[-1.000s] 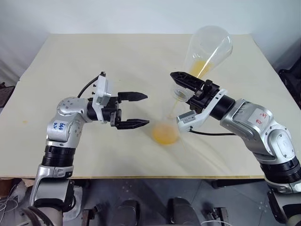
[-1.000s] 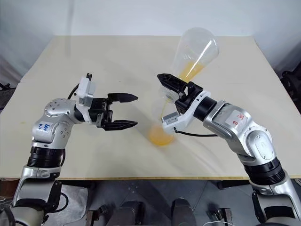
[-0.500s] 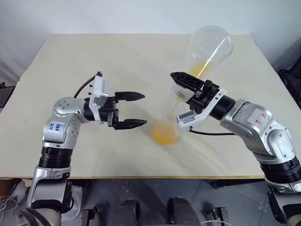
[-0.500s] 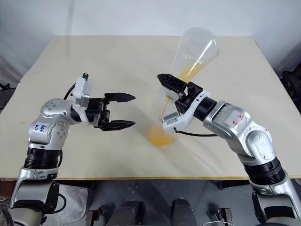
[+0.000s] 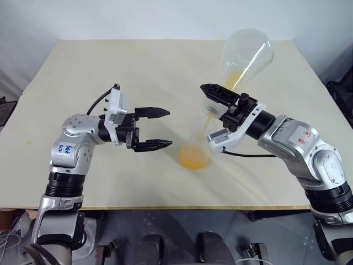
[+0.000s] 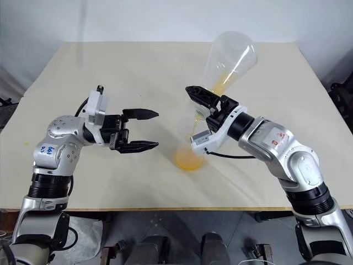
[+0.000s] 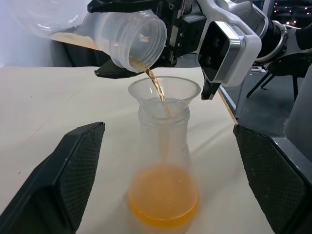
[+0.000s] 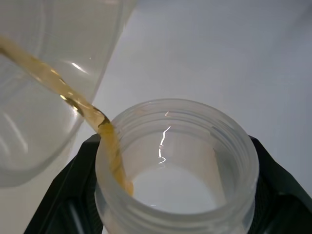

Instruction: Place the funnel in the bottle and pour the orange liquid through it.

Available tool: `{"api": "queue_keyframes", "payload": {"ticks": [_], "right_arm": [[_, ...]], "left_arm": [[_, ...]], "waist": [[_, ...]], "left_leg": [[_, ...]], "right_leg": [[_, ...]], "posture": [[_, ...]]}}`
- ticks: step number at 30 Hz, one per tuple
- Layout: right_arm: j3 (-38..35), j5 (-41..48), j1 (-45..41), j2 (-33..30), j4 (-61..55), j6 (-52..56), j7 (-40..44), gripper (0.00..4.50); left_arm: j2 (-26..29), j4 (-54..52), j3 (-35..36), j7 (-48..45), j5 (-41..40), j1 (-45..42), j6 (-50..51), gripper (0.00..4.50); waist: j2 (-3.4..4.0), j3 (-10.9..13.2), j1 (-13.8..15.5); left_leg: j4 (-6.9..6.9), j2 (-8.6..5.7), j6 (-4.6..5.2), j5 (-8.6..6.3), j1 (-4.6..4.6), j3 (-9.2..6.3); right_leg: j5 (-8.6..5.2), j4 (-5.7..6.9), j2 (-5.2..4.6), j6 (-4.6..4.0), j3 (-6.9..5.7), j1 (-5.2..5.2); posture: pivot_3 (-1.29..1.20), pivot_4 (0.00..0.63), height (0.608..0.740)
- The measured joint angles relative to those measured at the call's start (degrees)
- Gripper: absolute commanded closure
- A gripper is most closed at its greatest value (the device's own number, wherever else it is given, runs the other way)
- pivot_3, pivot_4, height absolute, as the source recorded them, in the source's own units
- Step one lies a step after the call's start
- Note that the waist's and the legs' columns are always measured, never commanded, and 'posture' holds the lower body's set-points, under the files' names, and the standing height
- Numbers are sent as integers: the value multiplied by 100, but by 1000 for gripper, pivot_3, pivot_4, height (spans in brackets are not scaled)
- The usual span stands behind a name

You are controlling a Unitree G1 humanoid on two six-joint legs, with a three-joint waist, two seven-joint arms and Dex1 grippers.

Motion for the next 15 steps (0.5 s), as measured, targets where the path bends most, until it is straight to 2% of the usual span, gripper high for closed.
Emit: {"api": "queue_keyframes", "payload": {"ticks": [15], "right_arm": [[24, -173, -127, 1, 39, -64, -31, 1658]], "left_arm": [[1, -2, 0, 9, -2, 1, 1, 0]], "waist": [[0, 0, -1]], "left_leg": [[-1, 0, 0, 0, 1, 0]], "right_leg": [[0, 0, 0, 0, 1, 0]], "posture": [[0, 150, 740]]}}
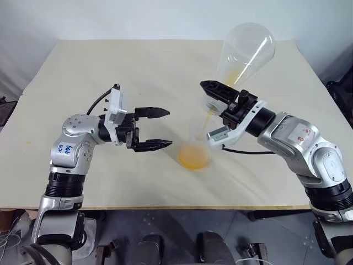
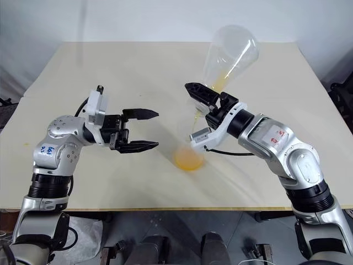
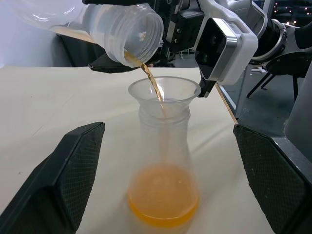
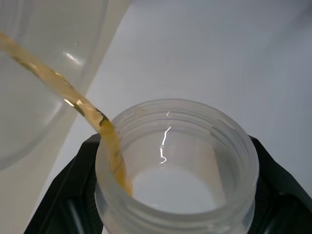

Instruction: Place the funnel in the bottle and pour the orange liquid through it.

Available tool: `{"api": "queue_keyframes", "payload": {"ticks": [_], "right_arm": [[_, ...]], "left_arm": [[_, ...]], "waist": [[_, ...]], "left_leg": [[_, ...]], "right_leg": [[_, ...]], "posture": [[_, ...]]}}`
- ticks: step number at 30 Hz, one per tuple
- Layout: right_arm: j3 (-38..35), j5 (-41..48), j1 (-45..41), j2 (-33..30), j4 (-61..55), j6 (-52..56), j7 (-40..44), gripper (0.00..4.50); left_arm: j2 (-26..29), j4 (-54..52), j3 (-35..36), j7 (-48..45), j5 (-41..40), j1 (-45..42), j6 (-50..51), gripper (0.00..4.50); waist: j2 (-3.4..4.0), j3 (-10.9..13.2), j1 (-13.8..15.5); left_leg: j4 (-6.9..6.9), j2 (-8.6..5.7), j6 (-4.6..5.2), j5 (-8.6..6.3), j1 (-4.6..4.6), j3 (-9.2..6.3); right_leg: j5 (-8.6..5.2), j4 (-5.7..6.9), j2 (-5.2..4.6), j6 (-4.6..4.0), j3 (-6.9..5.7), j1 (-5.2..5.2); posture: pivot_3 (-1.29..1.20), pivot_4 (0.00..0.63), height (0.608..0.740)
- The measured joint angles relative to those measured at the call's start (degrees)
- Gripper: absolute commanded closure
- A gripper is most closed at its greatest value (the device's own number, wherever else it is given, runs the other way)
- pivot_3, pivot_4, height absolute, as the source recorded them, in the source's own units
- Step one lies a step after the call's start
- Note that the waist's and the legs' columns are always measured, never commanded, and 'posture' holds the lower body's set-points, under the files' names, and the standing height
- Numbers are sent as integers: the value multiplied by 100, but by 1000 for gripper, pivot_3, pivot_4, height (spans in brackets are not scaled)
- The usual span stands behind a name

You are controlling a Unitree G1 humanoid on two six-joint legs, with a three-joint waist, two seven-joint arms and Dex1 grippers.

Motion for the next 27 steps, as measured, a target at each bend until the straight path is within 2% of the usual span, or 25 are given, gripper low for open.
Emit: {"api": "queue_keyframes", "payload": {"ticks": [27], "right_arm": [[111, -198, -61, 17, 0, -44, -196, 1658]], "left_arm": [[-1, 11, 0, -6, 0, -1, -8, 0]], "waist": [[0, 0, 0]], "left_leg": [[0, 0, 0, 0, 0, 0]], "right_leg": [[0, 0, 0, 0, 0, 0]], "posture": [[0, 150, 740]]}}
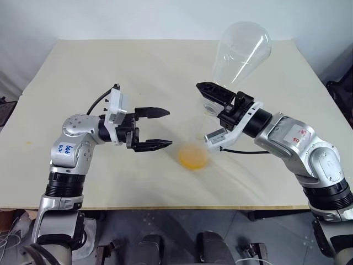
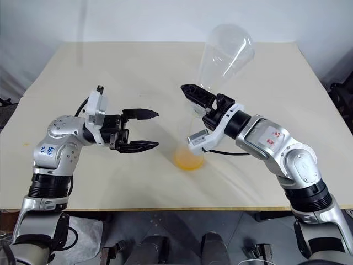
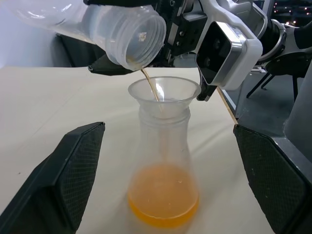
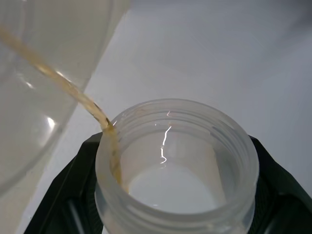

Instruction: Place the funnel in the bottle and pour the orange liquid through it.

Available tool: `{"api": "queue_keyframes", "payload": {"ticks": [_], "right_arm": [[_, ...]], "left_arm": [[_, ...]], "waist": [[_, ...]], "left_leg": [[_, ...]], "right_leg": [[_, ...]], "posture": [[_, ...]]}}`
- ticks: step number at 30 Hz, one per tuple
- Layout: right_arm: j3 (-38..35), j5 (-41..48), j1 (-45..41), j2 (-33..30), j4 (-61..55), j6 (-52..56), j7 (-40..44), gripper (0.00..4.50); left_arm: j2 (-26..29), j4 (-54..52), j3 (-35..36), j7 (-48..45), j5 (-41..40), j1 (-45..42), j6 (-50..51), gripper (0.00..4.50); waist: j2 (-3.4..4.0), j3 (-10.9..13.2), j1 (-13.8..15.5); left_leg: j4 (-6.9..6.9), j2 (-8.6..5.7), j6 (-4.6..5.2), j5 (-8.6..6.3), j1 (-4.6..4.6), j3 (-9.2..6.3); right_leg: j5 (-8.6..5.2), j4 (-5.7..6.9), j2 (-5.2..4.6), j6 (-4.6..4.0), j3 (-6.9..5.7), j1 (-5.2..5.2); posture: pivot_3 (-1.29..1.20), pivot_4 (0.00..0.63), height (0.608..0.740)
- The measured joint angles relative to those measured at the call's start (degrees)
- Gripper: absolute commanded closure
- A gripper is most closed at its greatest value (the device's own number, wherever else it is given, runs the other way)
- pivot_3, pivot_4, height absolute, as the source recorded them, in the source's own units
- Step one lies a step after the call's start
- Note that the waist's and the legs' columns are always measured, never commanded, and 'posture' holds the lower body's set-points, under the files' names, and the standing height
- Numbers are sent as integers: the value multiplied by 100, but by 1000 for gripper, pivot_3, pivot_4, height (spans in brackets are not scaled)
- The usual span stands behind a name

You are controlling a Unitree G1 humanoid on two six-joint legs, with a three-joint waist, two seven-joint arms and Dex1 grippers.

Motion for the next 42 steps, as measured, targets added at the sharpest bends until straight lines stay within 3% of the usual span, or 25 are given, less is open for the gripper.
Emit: {"api": "queue_keyframes", "payload": {"ticks": [14, 22, 31, 36, 42], "right_arm": [[0, 411, 16, -68, -5, 0, 65, 1658], [-105, 1211, 242, 99, -37, 453, 458, 1658], [-860, 2755, 321, 674, -502, 2541, 1383, 1658], [-1756, 4254, 547, 1006, -784, 4863, 2058, 1658], [-2896, 5658, 586, 1584, -938, 6775, 1835, 1658]], "left_arm": [[-7, 163, -1, -7, 0, -33, -49, 0], [-74, 192, -6, -34, 0, -148, -117, 0], [-138, 226, -17, -130, 1, -162, -176, 0], [-160, 327, -47, -141, 2, -220, -218, 0], [-167, 392, -48, -93, 2, -220, -228, 0]], "waist": [[0, 0, 0], [0, 0, 1], [0, 0, 3], [0, 0, 18], [1, -1, -1]], "left_leg": [[0, 0, 0, 0, 0, 0], [1, 0, 0, 0, 0, 0], [1, 2, 0, 0, 0, -2], [4, -4, 1, -1, 0, -11], [1, -2, 1, 0, 1, -11]], "right_leg": [[0, 0, 0, 0, 0, 0], [0, 0, 0, 0, -1, 0], [0, 2, 0, 0, -2, 1], [0, 4, -4, 0, -2, 6], [0, 6, -3, 0, -1, 4]], "posture": [[0, 150, 740], [0, 150, 740], [0, 150, 740], [0, 150, 740], [0, 150, 740]]}}
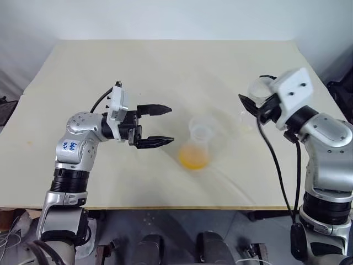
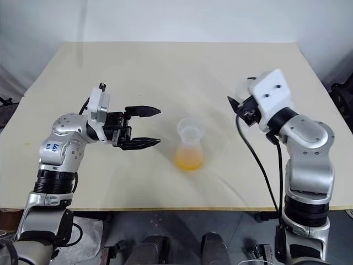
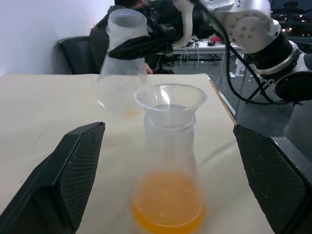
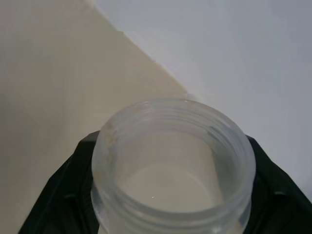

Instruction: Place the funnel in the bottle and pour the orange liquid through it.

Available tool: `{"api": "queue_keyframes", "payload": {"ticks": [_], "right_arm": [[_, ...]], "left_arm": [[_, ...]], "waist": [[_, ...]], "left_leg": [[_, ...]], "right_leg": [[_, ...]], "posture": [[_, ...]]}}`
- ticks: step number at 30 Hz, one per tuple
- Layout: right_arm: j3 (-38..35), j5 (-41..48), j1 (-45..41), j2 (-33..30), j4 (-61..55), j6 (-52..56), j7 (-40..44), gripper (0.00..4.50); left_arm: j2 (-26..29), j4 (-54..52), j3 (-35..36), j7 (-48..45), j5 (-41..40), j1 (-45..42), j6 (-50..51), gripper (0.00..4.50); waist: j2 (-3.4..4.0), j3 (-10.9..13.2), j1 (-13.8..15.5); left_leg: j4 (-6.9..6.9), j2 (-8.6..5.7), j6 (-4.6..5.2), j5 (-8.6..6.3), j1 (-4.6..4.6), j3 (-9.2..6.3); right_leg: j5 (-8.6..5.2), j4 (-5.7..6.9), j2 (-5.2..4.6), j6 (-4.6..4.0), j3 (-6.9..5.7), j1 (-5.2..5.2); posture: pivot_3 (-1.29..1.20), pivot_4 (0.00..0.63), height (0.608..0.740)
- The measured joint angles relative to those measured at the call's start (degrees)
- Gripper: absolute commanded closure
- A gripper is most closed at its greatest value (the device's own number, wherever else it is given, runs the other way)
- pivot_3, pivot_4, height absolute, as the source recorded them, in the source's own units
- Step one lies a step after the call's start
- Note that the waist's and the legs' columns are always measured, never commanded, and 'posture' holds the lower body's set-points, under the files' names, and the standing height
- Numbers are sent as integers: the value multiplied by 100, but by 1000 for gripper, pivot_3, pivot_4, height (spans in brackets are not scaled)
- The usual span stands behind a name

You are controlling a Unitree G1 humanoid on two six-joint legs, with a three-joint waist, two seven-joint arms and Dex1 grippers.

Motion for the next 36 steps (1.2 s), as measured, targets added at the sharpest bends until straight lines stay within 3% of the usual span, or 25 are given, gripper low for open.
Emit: {"api": "queue_keyframes", "payload": {"ticks": [4, 10, 15, 25, 36], "right_arm": [[-473, 440, 236, 67, 190, 366, -340, 1658], [-605, 826, 441, 18, 635, 217, -646, 1658], [-599, 1035, 448, -80, 882, 22, -843, 47], [-615, 1370, 696, -358, 881, -15, -1046, 47], [-1092, 2096, 1632, -895, 119, 453, -1078, 47]], "left_arm": [[14, -1, 5, 23, 0, 0, 3, 0], [178, 13, 27, -14, 0, -114, 57, 0], [270, 27, 53, -52, 0, -362, 74, 0], [270, 211, 46, -110, 0, -395, 59, 0], [243, 519, 60, 5, 34, -581, -7, 0]], "waist": [[0, 0, 7], [1, 0, 2], [1, -1, 4], [1, -1, 6], [1, 0, 20]], "left_leg": [[0, -3, 0, 0, 1, 0], [-2, -3, 0, 0, 2, 3], [-1, -3, 0, 0, 2, 4], [-1, -3, 0, 0, 2, 5], [0, -4, 1, -1, 1, 6]], "right_leg": [[0, 1, -3, 0, 2, 0], [0, 1, -2, 0, 3, -2], [0, 2, -3, 0, 3, -1], [0, 2, -2, 0, 3, -1], [0, 1, -4, 0, 4, 1]], "posture": [[0, 150, 740], [0, 150, 740], [0, 150, 740], [0, 150, 740], [0, 150, 740]]}}
